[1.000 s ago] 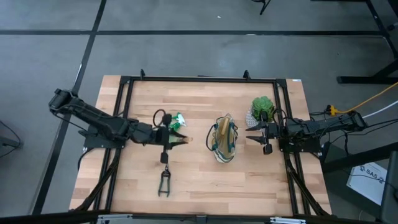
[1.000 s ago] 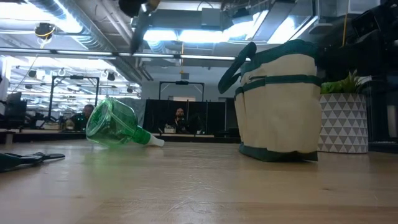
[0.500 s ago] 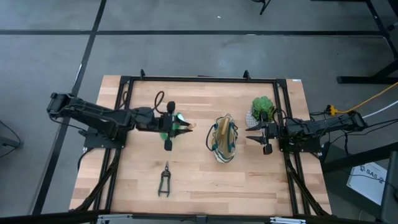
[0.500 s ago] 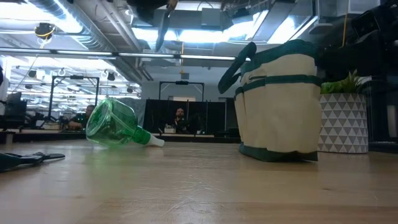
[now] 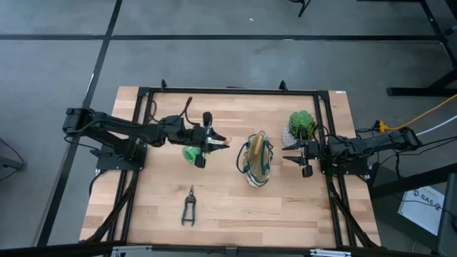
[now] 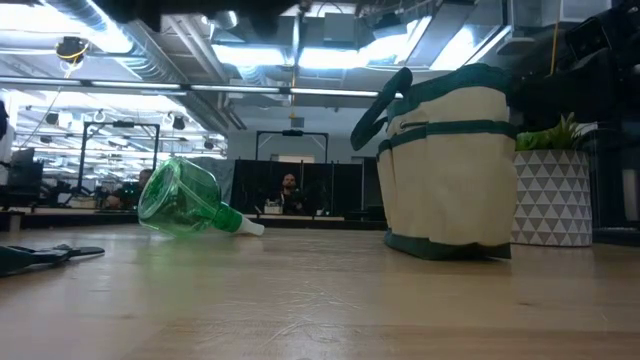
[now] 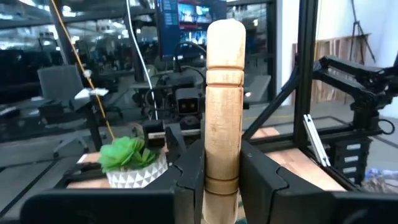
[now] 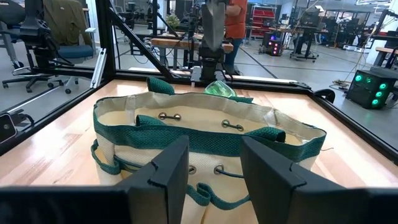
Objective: Pick & Place Garden tools in Gardening bag
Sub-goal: Put the light brown trowel into the white gardening bag
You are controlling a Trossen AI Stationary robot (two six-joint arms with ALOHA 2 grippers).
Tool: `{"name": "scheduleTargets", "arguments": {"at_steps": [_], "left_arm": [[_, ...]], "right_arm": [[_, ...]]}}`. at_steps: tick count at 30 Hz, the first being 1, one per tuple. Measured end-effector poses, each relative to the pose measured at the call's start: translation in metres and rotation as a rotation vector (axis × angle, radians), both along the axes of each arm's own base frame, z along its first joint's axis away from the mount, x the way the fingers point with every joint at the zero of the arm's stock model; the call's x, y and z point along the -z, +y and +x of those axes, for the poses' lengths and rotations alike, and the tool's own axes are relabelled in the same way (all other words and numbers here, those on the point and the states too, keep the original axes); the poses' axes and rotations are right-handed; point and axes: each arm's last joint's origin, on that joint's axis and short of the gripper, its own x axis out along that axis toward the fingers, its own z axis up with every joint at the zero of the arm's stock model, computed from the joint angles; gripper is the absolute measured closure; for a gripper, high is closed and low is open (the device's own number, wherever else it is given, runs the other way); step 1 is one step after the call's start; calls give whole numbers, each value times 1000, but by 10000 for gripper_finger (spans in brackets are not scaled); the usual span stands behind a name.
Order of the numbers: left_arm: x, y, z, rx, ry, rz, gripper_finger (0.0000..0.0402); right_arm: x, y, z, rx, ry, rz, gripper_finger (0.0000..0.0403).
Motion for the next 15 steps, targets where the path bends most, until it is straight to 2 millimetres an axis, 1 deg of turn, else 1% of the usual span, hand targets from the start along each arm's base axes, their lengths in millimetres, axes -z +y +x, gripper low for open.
{"name": "scheduleTargets", "arguments": {"at_steps": [6, 12, 15], "left_arm": [[11, 6, 19, 74, -129, 14, 338], [20, 8, 30, 86, -248, 21, 338], [22, 7, 37, 134, -264, 0, 338]], "right_arm": [[0, 0, 0, 0, 0, 0, 256], [0, 0, 0, 0, 0, 0, 256], [0, 0, 0, 0, 0, 0, 256]]}}
